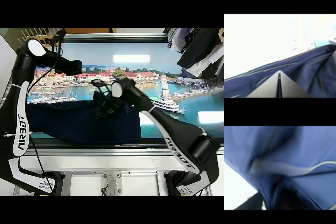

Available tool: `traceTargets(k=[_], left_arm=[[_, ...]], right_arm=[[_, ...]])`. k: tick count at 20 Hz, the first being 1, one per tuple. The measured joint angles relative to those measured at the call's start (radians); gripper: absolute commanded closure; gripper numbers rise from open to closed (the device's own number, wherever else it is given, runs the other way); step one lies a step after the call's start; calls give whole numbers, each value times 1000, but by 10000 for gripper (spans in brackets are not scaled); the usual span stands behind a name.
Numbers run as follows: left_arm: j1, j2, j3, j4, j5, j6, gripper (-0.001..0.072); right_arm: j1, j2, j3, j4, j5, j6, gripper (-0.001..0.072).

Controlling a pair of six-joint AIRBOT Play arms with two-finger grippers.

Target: Fold the clothes and pants, and hang the long-sleeved shirts on hangers.

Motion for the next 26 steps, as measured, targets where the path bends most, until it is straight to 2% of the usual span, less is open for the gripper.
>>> traceTargets(k=[5, 10, 15, 20, 23, 26], left_arm=[[32, 37, -5, 3, -14, 4, 697], [39, 134, -164, 3, 31, 15, 697], [40, 273, -450, -1, 89, 43, 697], [40, 369, -674, -6, 158, 58, 697], [40, 389, -746, -14, 188, 60, 696], [40, 396, -792, -55, 220, 61, 696]], right_arm=[[49, -28, 19, 113, -156, -28, -6], [-67, 135, -30, 94, -88, -142, -6], [-415, 363, -370, 50, -11, -182, -6], [-756, 443, -743, 144, -104, -164, -6], [-821, 399, -859, 278, -185, -218, -5], [-787, 330, -897, 424, -246, -281, -4]])
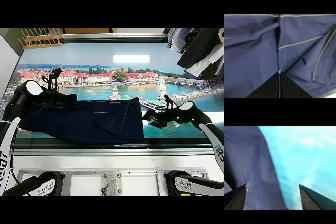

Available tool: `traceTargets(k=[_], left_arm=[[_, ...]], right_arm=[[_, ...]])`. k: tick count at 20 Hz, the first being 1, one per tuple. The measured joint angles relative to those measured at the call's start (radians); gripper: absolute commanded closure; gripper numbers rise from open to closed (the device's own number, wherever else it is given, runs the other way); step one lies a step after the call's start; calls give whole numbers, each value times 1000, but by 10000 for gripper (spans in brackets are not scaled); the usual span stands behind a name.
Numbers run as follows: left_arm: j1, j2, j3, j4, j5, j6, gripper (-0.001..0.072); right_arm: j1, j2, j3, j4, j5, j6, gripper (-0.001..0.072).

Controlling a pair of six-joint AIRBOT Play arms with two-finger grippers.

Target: Fold the clothes and pants, and hang the long-sleeved shirts on hangers.

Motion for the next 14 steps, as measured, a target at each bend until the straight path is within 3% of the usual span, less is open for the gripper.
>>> traceTargets(k=[4, 5, 6, 7, 8, 11, 14], left_arm=[[-2, 3, -24, -54, 42, 2, 696], [-6, 3, -26, -60, 48, 2, 697], [-12, 4, -27, -66, 54, 2, 696], [-20, 4, -29, -69, 57, 2, 696], [-31, 4, -30, -74, 62, 2, 697], [-72, 4, -31, -80, 75, 2, 697], [-121, 4, -32, -79, 86, 2, 696]], right_arm=[[120, -74, 10, 151, -61, -49, 0], [150, -86, 18, 167, -76, -55, 113], [177, -96, 27, 173, -94, -63, 431], [196, -104, 33, 162, -108, -71, 654], [208, -108, 42, 167, -116, -82, 705], [201, -98, 64, 163, -88, -111, 706], [107, -60, 105, 37, 8, -117, 705]])
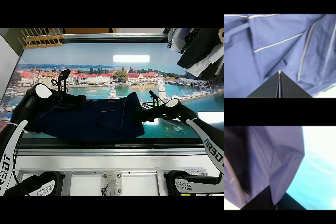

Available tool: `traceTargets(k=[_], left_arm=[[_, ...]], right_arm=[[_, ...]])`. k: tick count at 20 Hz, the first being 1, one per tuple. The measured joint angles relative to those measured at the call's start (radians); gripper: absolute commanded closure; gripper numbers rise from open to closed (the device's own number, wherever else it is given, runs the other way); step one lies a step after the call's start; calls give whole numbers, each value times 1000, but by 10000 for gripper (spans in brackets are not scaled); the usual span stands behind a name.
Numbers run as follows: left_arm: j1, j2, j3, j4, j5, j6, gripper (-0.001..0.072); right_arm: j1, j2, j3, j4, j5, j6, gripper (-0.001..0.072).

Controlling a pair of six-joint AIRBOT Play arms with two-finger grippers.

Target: Fold the clothes and pants, and hang the long-sleeved shirts on hangers.

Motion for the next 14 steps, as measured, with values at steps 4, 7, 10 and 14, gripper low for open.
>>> traceTargets(k=[4, 7, 10, 14], left_arm=[[-83, -26, 0, 2, 44, 0, 696], [-164, -97, 17, 4, 75, 0, 696], [-246, -203, 79, 4, 90, 0, 697], [-330, -354, 205, 4, 84, 0, 697]], right_arm=[[-171, 61, 122, -304, 203, 65, 706], [-240, 97, 272, -495, 362, 101, 706], [-242, 115, 441, -586, 514, 135, 706], [-163, 123, 639, -636, 671, 203, 706]])
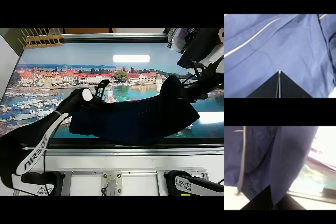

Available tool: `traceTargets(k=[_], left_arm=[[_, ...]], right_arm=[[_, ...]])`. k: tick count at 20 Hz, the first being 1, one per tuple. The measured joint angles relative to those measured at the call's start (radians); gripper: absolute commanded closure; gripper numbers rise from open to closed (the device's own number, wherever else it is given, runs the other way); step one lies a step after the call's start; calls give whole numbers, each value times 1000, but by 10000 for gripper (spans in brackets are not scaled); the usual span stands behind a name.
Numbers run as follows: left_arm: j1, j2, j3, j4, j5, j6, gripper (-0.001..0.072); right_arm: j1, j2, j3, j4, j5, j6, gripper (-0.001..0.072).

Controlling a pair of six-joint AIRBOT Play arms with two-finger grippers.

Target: Fold the clothes and pants, and hang the long-sleeved shirts on hangers.

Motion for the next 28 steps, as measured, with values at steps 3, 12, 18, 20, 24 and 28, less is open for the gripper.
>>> traceTargets(k=[3, 12, 18, 20, 24, 28], left_arm=[[-32, -91, 84, 0, -28, 5, 697], [97, -118, 158, 2, -86, 23, 697], [270, -22, 161, 2, -96, 33, 696], [327, 11, 161, 2, -101, 42, 697], [425, 71, 161, 2, -123, 64, 696], [508, 126, 161, 2, -149, 82, 697]], right_arm=[[91, 1, 87, -14, 70, 59, 706], [348, 2, 164, -27, 144, 215, 706], [507, 1, 201, -8, 79, 354, 706], [559, -3, 204, 16, 28, 393, 706], [661, -40, 208, 73, -108, 430, 706], [760, -130, 208, 130, -269, 437, 706]])
